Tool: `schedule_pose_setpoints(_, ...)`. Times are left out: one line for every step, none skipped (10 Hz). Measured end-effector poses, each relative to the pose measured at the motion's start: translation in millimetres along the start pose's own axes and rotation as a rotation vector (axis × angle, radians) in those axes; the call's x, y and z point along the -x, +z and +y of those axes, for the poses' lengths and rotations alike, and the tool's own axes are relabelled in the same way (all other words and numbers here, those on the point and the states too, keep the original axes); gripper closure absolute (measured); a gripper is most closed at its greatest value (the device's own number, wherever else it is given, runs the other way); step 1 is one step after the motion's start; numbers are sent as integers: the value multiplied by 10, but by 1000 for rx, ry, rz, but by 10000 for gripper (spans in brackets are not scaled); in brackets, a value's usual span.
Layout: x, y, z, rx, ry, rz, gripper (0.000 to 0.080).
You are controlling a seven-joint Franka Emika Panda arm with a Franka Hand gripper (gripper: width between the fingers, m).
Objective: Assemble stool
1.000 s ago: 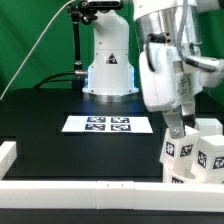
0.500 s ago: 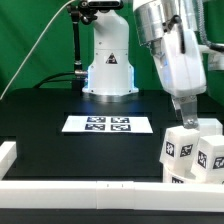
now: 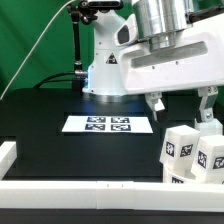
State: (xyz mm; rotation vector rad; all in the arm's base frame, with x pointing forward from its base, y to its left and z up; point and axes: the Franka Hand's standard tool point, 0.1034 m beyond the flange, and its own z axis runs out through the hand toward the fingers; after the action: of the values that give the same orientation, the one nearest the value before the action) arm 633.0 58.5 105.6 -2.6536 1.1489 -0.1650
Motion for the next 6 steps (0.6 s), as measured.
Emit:
schedule_pose_setpoints(-12,-3,12,0,-77,2,150)
schedule_pose_setpoints(-16,0,18,4,-133,3,150)
schedule_pose_setpoints(-21,-1,23,8,-173,5,150)
schedule_pose_setpoints(-31,-3,31,14,-257,7,150)
schedule_pose_setpoints(-47,-5,34,25,-371,19,150)
schedule_pose_setpoints(-64,-5,19,44,-550,53,150)
